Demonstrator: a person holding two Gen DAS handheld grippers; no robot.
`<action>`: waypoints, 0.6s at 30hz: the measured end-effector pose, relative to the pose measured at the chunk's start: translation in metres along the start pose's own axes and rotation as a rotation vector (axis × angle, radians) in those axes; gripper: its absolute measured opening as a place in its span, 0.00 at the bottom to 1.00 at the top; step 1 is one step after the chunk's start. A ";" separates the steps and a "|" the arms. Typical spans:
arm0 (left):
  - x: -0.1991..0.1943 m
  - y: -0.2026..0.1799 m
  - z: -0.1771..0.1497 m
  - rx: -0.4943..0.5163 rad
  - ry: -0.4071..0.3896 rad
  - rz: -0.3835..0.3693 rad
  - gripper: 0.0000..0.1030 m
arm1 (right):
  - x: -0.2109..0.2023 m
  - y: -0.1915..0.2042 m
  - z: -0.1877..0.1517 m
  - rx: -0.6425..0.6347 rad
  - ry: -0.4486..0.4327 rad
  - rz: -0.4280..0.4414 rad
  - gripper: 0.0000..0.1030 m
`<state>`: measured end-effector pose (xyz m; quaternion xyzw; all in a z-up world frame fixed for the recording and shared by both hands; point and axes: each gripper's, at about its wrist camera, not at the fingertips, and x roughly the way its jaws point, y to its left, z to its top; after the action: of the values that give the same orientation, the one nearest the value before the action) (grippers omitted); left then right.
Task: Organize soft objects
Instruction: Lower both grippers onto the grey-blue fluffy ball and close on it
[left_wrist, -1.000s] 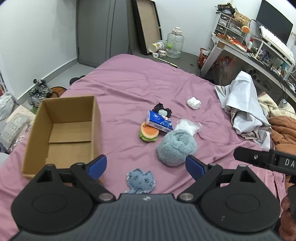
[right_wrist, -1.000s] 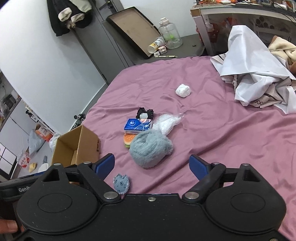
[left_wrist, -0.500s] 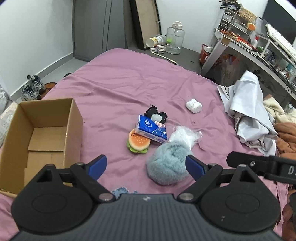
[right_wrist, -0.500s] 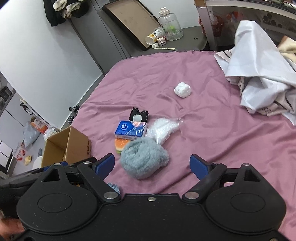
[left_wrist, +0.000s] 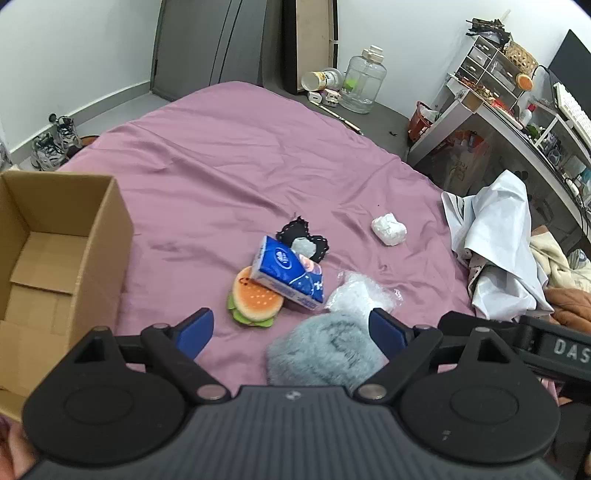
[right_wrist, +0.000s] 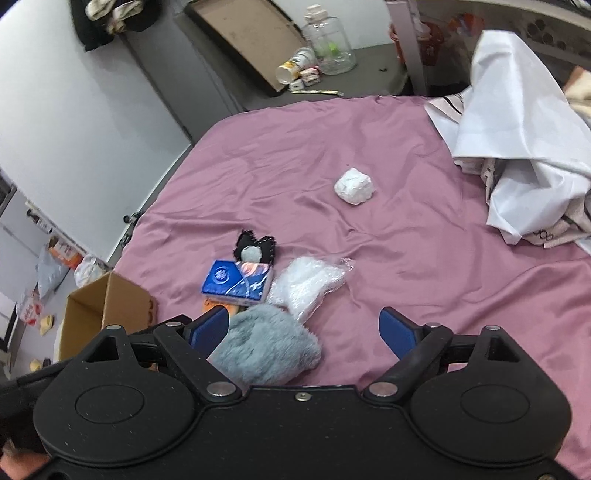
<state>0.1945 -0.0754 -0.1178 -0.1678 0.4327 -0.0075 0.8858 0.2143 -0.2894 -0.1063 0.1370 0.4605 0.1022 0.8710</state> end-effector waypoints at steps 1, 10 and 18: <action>0.003 -0.001 0.000 -0.004 0.003 -0.005 0.84 | 0.003 -0.003 0.001 0.013 0.005 -0.004 0.86; 0.027 -0.002 -0.003 -0.061 0.070 -0.057 0.52 | 0.034 -0.022 -0.007 0.114 0.090 0.084 0.71; 0.042 0.000 -0.006 -0.089 0.108 -0.047 0.40 | 0.054 -0.024 -0.011 0.176 0.155 0.112 0.55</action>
<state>0.2167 -0.0841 -0.1531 -0.2162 0.4757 -0.0180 0.8525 0.2362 -0.2940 -0.1617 0.2300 0.5253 0.1201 0.8104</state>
